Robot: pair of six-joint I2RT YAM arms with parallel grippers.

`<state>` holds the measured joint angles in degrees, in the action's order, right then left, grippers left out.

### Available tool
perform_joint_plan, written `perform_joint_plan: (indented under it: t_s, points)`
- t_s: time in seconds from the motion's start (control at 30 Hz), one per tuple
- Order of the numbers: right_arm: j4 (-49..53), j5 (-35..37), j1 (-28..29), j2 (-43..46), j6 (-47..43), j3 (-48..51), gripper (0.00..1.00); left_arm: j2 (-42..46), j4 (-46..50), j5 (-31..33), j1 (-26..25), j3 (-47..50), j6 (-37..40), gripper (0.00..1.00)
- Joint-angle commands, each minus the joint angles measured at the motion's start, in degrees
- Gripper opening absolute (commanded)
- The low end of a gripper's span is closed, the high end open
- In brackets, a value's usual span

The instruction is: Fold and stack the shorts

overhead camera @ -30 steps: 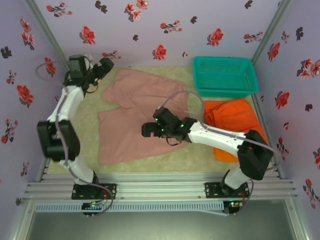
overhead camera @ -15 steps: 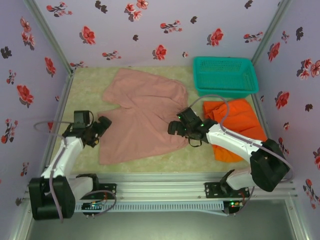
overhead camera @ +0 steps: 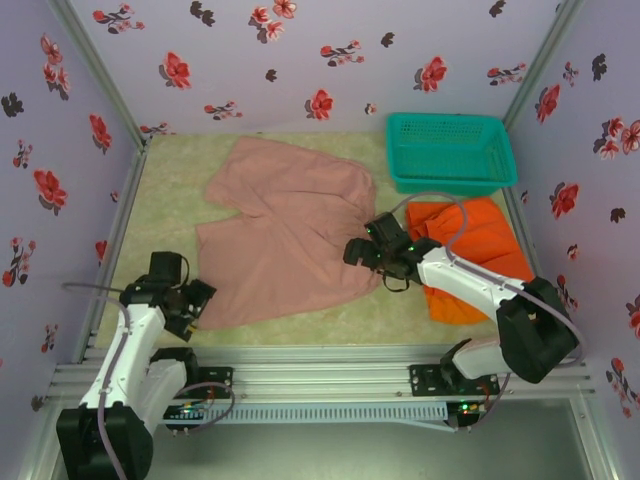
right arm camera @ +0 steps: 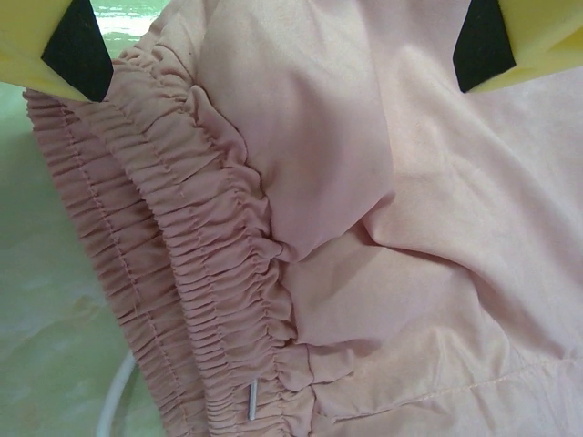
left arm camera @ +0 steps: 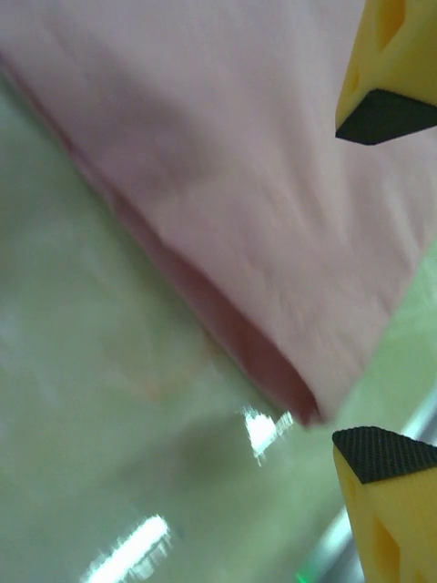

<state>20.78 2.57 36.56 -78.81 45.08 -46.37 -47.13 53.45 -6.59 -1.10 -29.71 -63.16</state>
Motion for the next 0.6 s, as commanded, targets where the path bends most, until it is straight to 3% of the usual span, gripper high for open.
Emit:
perform_joint_plan:
  t_s: [0.0, 0.47, 0.57]
  points:
    - [-1.02, -0.20, -0.93, -0.10, 0.23, 1.06, 0.99, 0.32, 6.89, 2.17, -0.60, 0.87, -4.67, 0.80]
    - [-1.21, -0.36, -1.58, -0.12, 0.72, 2.34, 0.99, -4.19, 0.05, 1.49, -3.76, 4.02, -9.56, 0.64]
    - [-1.11, -0.30, -1.58, -0.21, 0.80, 2.56, 0.99, -4.45, -2.34, 1.56, -4.39, 5.37, -10.44, 0.56]
